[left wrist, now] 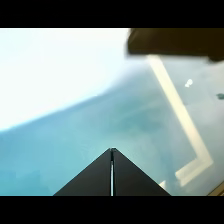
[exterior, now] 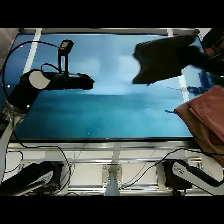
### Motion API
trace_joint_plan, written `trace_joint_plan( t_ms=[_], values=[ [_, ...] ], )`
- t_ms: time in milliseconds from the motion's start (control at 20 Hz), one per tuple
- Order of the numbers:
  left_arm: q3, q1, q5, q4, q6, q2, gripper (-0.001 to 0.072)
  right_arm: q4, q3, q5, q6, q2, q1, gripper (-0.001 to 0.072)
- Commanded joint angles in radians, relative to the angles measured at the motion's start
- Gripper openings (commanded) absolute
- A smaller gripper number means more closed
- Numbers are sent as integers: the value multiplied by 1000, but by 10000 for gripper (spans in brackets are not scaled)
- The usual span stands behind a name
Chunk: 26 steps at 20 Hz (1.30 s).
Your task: Fold the clothes and pants, and hang the long-sleeved shirts on hangers.
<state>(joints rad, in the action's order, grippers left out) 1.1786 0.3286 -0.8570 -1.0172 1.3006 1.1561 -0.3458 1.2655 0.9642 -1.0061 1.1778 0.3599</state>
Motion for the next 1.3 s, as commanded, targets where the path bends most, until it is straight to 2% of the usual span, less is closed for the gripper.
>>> trace_joint_plan(
  t_ms=[0,200,350,600,700,800,850,900,950,1050,1150,1250],
  values=[
    [1,0,0,0,0,0,25,-293,180,-44,-250,-62,200,77],
    [1,0,0,-1,0,0,25,-564,257,-8,-472,-109,444,77],
    [1,-1,0,-1,0,0,26,-686,257,104,-631,-115,603,77],
    [1,-1,1,-5,0,0,25,-1007,257,400,-652,-115,793,78],
    [1,-1,1,-4,0,0,25,-1098,257,457,-652,-115,839,77],
    [1,-1,1,-4,0,0,26,-1118,256,471,-652,-115,864,84],
    [1,-1,1,-4,0,0,26,-1118,256,454,-653,-113,865,237],
    [1,-1,1,-4,0,0,25,-1116,256,451,-654,-112,865,650],
    [1,-1,1,-4,0,0,25,-1116,256,456,-651,-112,864,679],
    [1,-1,1,-4,0,0,26,-1101,256,452,-651,-112,863,679],
    [1,-1,1,-4,0,0,26,-982,256,422,-636,-111,835,672],
    [1,-1,1,-4,0,0,26,-832,256,403,-485,-111,738,663]
  ],
)
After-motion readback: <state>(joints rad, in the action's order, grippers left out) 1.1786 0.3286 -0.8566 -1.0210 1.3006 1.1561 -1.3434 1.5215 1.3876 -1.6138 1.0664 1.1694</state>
